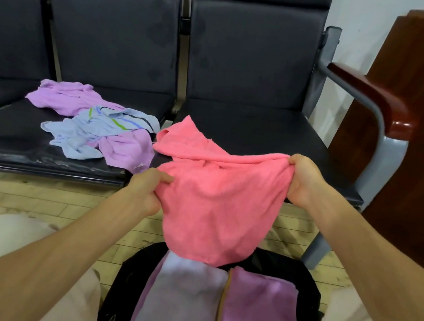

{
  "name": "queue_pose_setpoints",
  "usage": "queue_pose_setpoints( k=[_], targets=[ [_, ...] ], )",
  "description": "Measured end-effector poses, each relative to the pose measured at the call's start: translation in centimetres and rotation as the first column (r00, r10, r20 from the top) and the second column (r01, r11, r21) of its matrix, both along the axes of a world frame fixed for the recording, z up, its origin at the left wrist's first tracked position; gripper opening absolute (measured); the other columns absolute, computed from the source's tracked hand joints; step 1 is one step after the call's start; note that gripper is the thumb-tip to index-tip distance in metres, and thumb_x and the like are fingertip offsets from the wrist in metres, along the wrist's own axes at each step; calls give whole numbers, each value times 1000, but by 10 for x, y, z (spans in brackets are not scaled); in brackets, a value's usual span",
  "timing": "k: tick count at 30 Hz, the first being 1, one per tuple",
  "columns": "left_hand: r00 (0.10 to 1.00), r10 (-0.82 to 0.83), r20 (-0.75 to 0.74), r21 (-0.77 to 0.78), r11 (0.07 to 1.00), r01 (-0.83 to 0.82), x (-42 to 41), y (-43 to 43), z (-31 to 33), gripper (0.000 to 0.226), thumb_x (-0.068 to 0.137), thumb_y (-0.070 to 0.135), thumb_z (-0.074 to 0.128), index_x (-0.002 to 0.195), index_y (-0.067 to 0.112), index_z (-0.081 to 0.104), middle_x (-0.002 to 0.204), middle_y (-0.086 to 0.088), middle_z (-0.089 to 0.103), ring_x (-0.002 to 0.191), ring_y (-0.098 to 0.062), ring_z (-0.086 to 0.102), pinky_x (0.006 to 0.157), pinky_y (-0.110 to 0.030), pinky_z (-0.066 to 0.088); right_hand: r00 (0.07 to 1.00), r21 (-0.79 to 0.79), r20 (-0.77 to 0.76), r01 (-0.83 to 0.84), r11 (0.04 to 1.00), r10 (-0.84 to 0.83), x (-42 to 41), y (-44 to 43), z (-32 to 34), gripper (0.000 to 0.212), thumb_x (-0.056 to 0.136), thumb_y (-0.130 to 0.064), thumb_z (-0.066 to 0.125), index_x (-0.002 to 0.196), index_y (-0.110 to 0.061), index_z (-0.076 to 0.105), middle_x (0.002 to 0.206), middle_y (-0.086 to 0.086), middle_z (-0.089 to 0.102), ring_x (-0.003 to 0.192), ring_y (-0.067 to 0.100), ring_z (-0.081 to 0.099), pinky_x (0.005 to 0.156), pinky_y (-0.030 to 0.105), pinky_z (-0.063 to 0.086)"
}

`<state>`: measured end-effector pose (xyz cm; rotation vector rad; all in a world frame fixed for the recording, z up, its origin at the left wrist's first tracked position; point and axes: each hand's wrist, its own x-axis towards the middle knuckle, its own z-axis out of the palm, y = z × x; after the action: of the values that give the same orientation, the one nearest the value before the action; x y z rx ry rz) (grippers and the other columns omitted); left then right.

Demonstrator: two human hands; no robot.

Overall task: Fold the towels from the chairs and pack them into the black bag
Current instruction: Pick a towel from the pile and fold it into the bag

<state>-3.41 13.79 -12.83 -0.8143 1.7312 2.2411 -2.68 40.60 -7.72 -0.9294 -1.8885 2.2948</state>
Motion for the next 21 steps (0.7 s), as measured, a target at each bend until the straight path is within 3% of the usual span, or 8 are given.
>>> queue_pose_setpoints(
  k=[3,6,8,10,13,16,18,21],
  targets=[
    [980,-190,54,85,979,185,17,5,2,14,83,-3,55,87,9,62,84,-8,64,71,-23,59,64,-32,48,999,-77,-42,-11,997,8,3,1,2,21,93,-16,45,91,-8,63,85,9,68,78,23,65,74,36,54],
    [954,-295,54,166,945,283,27,13,1,12,90,12,54,81,11,62,70,-5,66,58,-19,61,51,-24,47,998,-153,-58,4,988,-13,3,1,3,27,95,-17,44,108,-5,63,104,13,70,96,27,67,86,40,53],
    [951,-307,21,180,937,299,26,15,2,15,89,21,58,96,9,66,86,-6,70,69,-18,65,55,-24,50,997,-188,-83,-12,982,-4,5,1,3,27,96,-18,41,106,-5,63,104,13,70,97,28,67,84,41,53],
    [956,-293,-8,172,942,290,23,16,2,34,85,26,65,115,9,65,111,-8,68,90,-22,63,68,-31,51,991,-234,-132,-51,971,20,7,2,4,22,97,-20,44,97,-7,62,98,11,70,91,25,68,73,38,54],
    [963,-258,-81,149,952,268,21,19,5,43,85,28,67,123,10,62,118,-7,67,103,-23,63,71,-32,51,985,-246,-167,-87,965,46,10,3,9,17,92,-21,61,102,-7,64,99,10,74,88,24,71,68,35,55],
    [970,-148,-194,166,969,182,20,23,14,28,91,27,59,114,13,64,109,-6,69,97,-20,63,67,-30,49,980,-230,-185,-115,966,73,12,4,11,31,90,-22,65,115,-4,64,103,13,74,92,25,72,70,36,56],
    [952,-109,-285,174,971,163,17,20,25,21,96,28,49,100,16,66,90,-1,71,85,-16,64,63,-26,49,979,-261,-199,-99,960,47,15,4,14,31,91,-25,64,116,-7,63,105,12,73,95,26,71,73,38,56],
    [917,-99,-387,184,966,182,13,9,41,40,96,25,45,64,22,68,67,5,66,65,-10,61,55,-18,49,979,-309,-205,-46,950,-19,18,5,21,29,92,-34,62,112,-14,64,99,8,75,91,26,71,69,40,55]
  ],
)
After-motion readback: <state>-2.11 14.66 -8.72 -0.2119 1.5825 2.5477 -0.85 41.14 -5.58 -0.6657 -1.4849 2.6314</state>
